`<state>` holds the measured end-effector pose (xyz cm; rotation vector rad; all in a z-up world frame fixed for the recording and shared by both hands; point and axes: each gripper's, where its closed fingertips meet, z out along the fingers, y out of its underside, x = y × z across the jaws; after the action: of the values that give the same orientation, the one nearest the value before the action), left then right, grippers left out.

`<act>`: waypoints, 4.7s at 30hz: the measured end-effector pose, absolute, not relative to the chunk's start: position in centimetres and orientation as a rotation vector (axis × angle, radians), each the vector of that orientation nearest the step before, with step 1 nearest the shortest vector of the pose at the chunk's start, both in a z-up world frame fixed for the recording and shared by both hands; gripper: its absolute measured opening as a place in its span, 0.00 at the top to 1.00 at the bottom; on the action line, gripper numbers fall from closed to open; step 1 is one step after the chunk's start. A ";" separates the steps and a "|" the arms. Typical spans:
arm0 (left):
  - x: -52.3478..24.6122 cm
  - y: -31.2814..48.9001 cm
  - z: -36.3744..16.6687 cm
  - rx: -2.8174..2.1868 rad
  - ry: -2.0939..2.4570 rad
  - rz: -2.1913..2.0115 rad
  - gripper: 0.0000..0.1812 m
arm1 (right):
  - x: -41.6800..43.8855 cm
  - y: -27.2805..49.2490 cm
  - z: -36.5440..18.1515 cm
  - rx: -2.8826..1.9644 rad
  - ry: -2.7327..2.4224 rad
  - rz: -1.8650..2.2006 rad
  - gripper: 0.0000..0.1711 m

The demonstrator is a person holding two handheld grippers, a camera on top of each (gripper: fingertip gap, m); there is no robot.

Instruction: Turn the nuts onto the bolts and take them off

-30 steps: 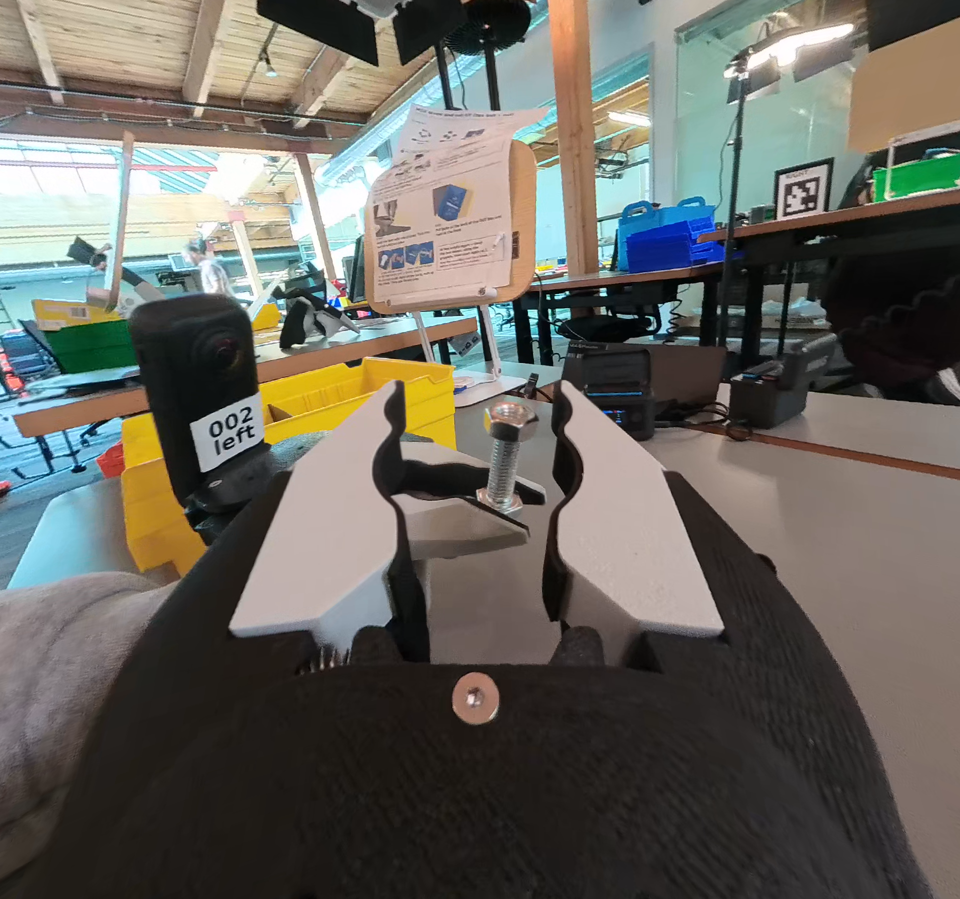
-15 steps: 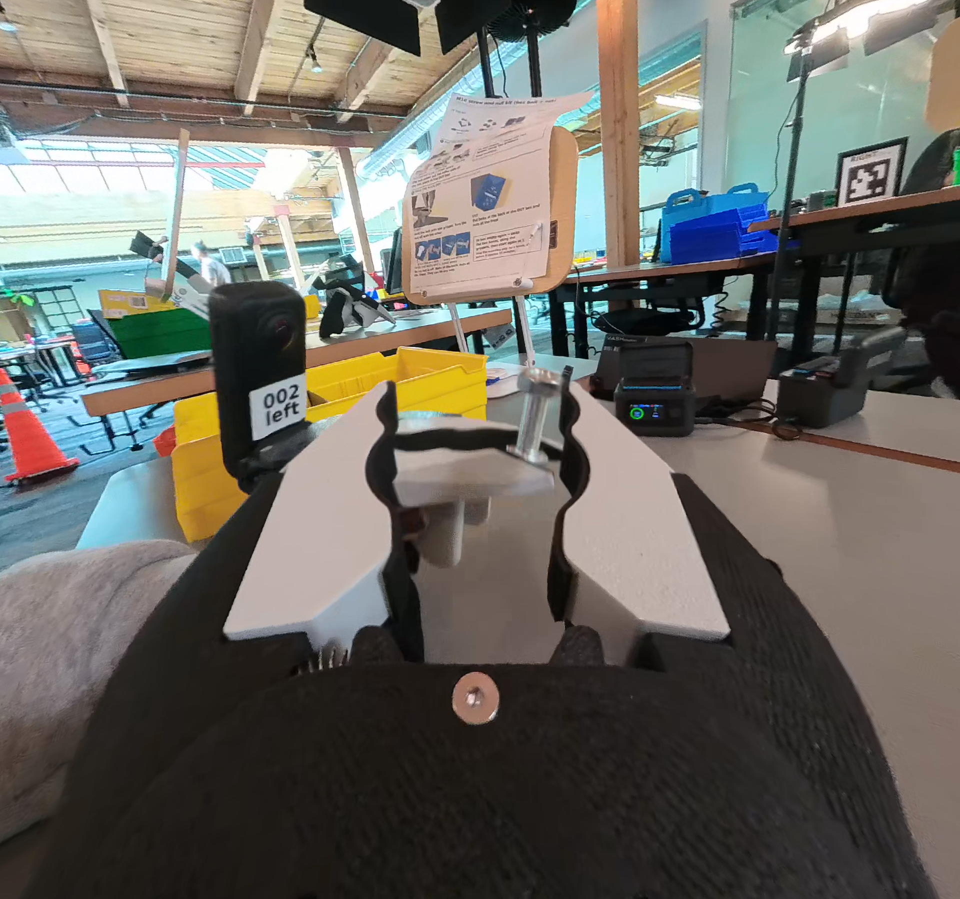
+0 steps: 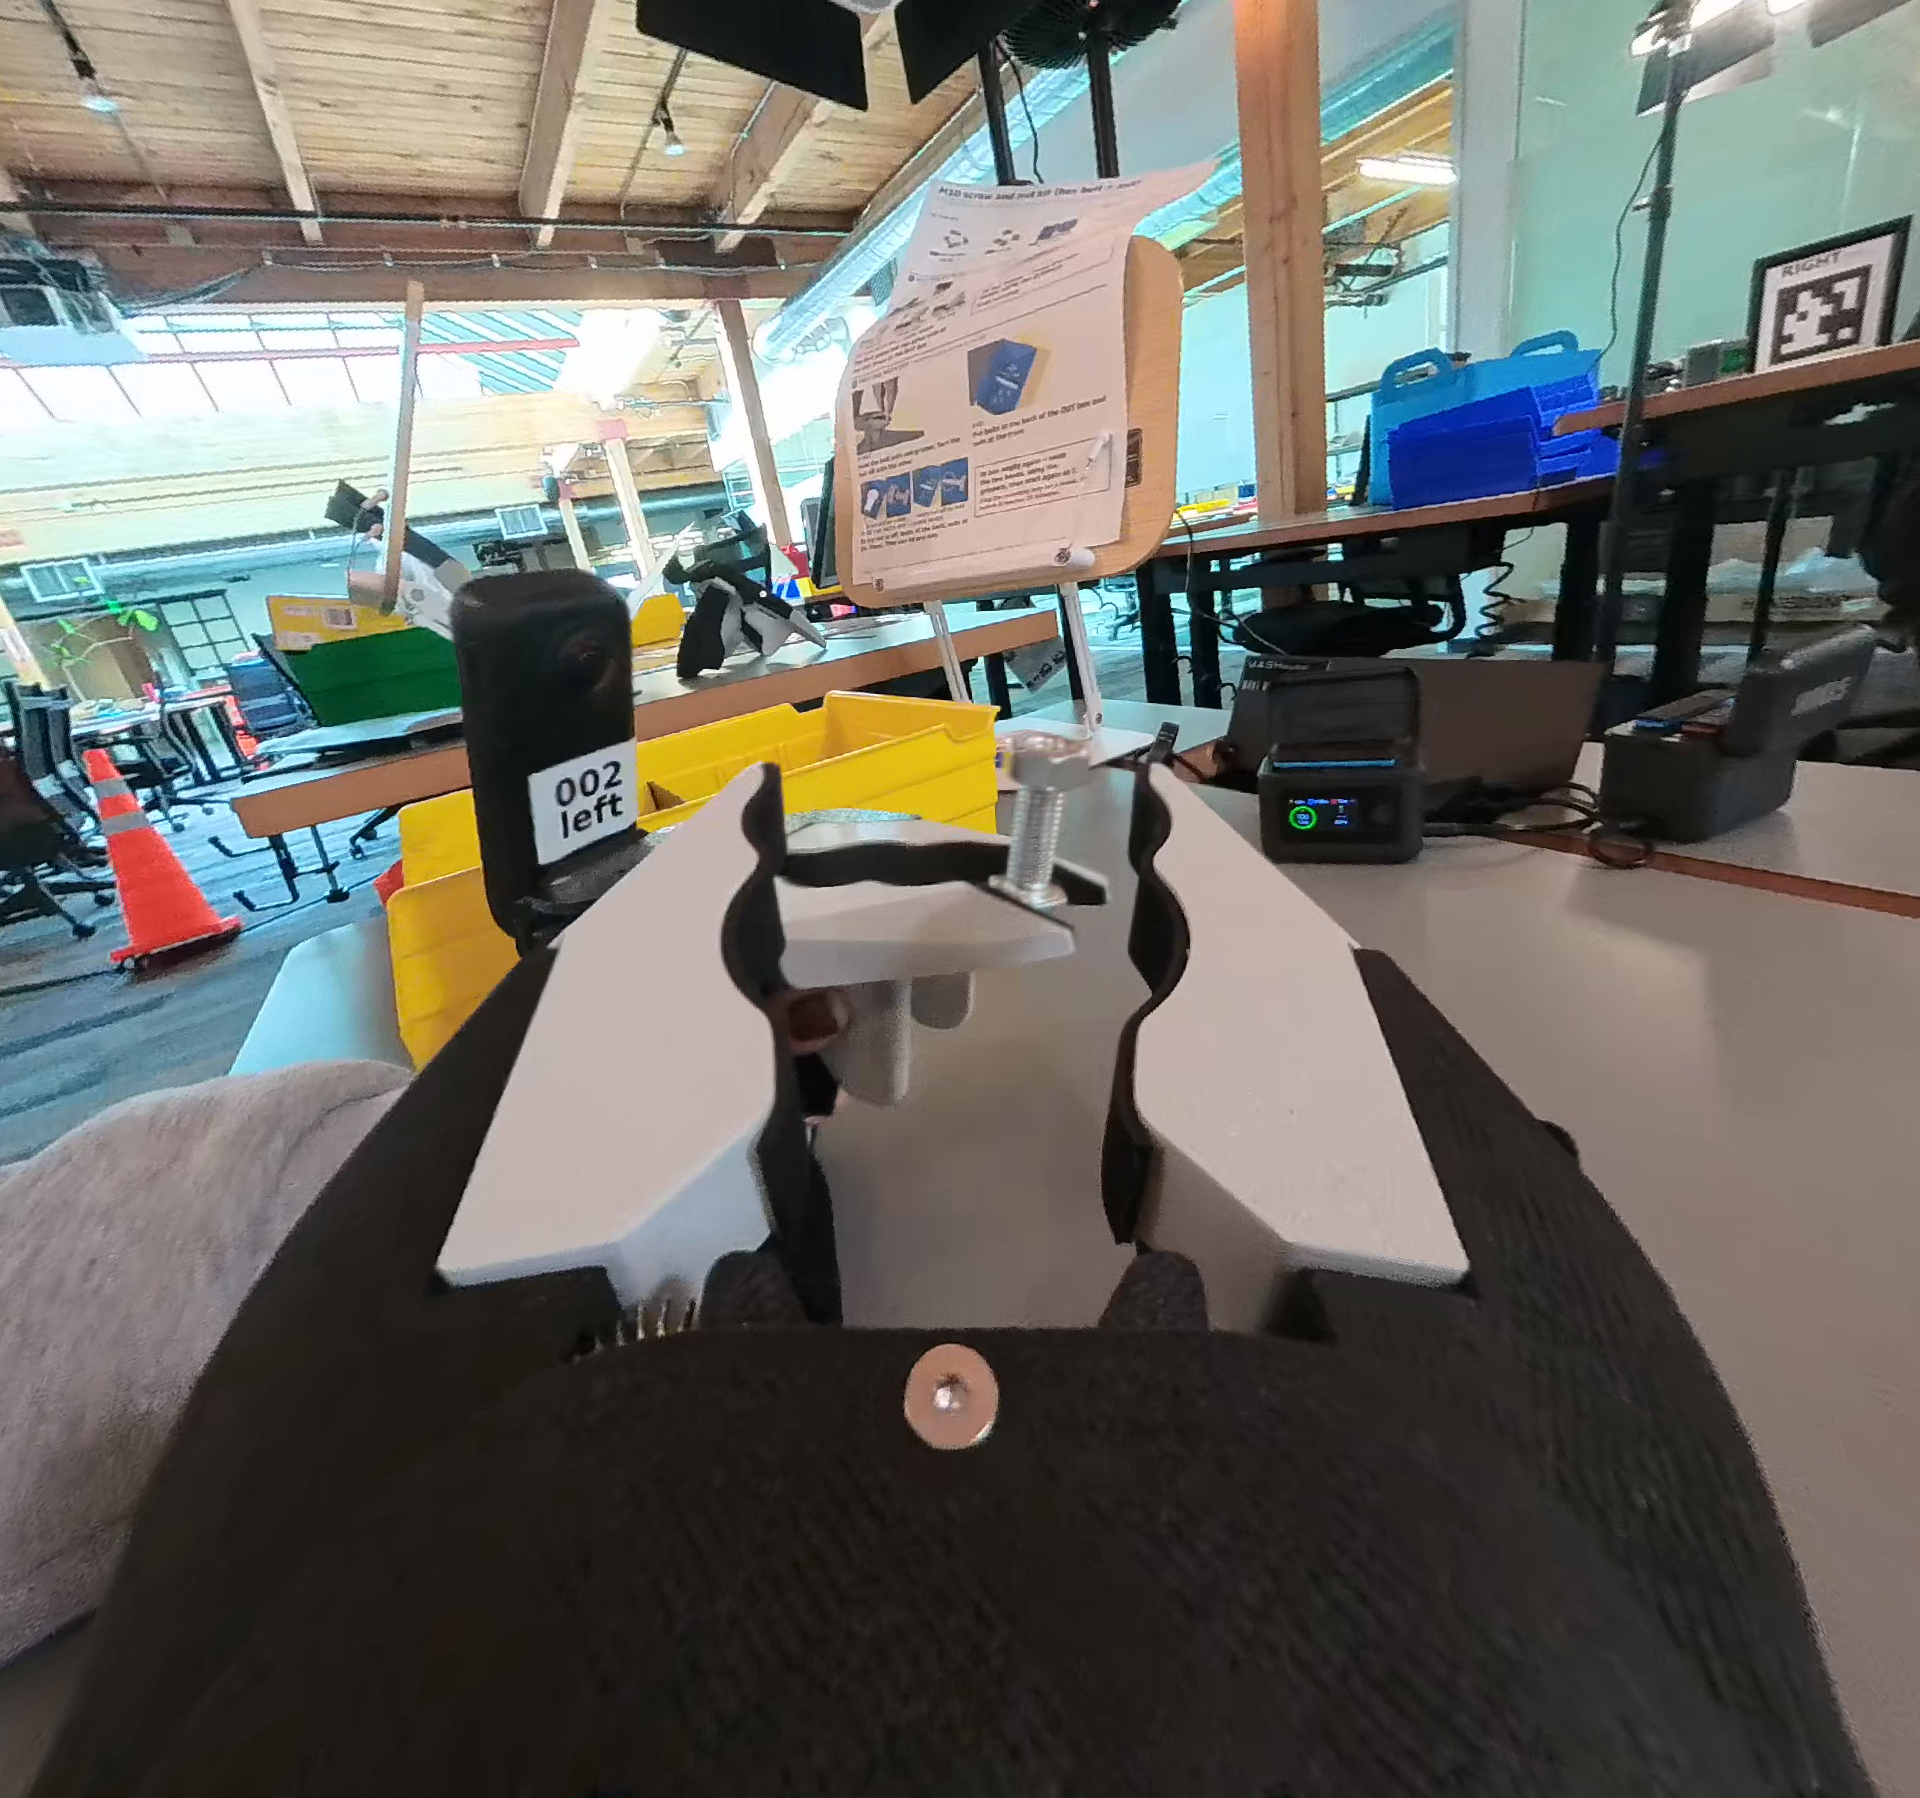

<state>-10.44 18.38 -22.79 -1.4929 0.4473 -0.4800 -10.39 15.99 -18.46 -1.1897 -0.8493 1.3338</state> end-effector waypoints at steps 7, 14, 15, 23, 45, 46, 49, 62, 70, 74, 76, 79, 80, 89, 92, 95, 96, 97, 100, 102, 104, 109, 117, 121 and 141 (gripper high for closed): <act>-6.0 17.0 -23.4 -1.468 0.666 -0.569 0.91 | -10.6 14.8 -18.2 -1.142 -0.886 1.386 0.60; -9.5 17.6 -22.3 -1.455 0.495 -0.545 0.91 | -10.6 15.1 -18.4 -1.160 -0.867 1.386 0.58; -8.5 17.2 -22.5 -1.451 0.556 -0.575 0.91 | -10.7 15.0 -18.4 -1.154 -0.870 1.389 0.57; -9.3 18.0 -22.6 -1.478 0.470 -0.565 0.91 | -11.1 13.2 -18.2 -1.103 -0.954 1.474 0.41; -7.9 17.0 -23.8 -1.529 0.681 -0.541 0.91 | -11.7 13.1 -18.9 -1.122 -1.007 1.429 0.33; -7.3 16.9 -24.1 -1.538 0.716 -0.532 0.91 | -11.7 12.9 -19.0 -1.119 -1.019 1.421 0.33; -7.4 17.2 -24.5 -1.559 0.707 -0.513 0.91 | -12.0 12.3 -19.3 -1.101 -1.072 1.392 0.33; -7.6 16.9 -23.7 -1.516 0.689 -0.554 0.91 | -11.7 13.0 -19.3 -1.130 -1.023 1.454 0.36; -12.3 18.2 -22.7 -1.523 0.397 -0.562 0.91 | -11.5 13.3 -19.2 -1.135 -1.018 1.477 0.39; -8.4 16.4 -22.3 -1.457 0.622 -0.670 0.91 | -11.6 12.9 -19.2 -1.111 -1.045 1.448 0.36; -7.1 16.1 -22.9 -1.469 0.674 -0.709 0.91 | -11.7 12.4 -19.3 -1.099 -1.076 1.461 0.37; -7.8 16.4 -22.6 -1.462 0.619 -0.715 0.91 | -11.3 12.4 -19.2 -1.079 -1.088 1.455 0.45; -8.6 16.5 -22.3 -1.451 0.577 -0.717 0.91 | -11.0 12.7 -19.1 -1.074 -1.086 1.449 0.51; -7.3 15.8 -22.4 -1.444 0.648 -0.791 0.91 | -10.7 12.7 -18.8 -1.040 -1.108 1.498 0.46; -6.6 15.7 -22.7 -1.453 0.673 -0.794 0.91 | -11.2 11.7 -19.6 -1.030 -1.186 1.441 0.46; -8.7 16.4 -22.2 -1.447 0.574 -0.754 0.91 | -10.4 12.7 -19.6 -1.053 -1.182 1.452 0.57; -9.7 16.7 -21.9 -1.439 0.521 -0.746 0.91 | -9.7 12.8 -19.6 -1.040 -1.211 1.477 0.72; -10.4 16.8 -21.5 -1.426 0.481 -0.751 0.91 | -9.3 12.8 -19.6 -1.031 -1.227 1.489 0.81; -10.5 16.5 -21.1 -1.396 0.479 -0.787 0.91 | -9.1 14.7 -19.3 -1.067 -1.132 1.425 0.73; -8.9 16.1 -21.6 -1.417 0.558 -0.808 0.91 | -9.4 14.7 -19.2 -1.071 -1.113 1.426 0.62; -6.9 15.4 -22.2 -1.423 0.660 -0.846 0.91 | -10.0 13.5 -19.5 -1.064 -1.155 1.460 0.56; -7.1 16.1 -22.7 -1.457 0.644 -0.783 0.91 | -10.2 12.6 -20.2 -1.069 -1.232 1.473 0.56; -9.0 16.0 -21.3 -1.398 0.543 -0.842 0.92 | -8.8 14.5 -19.7 -1.054 -1.180 1.450 0.80; -5.4 14.9 -22.8 -1.441 0.715 -0.915 0.91 | -10.0 12.8 -20.2 -1.081 -1.229 1.485 0.52; -5.8 16.0 -23.8 -1.514 0.708 -0.777 0.91 | -8.3 15.6 -20.1 -1.139 -1.156 1.509 0.95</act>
<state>-5.76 16.04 -23.83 -1.5136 0.7077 -0.7769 -8.32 15.57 -20.06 -1.1393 -1.1561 1.5093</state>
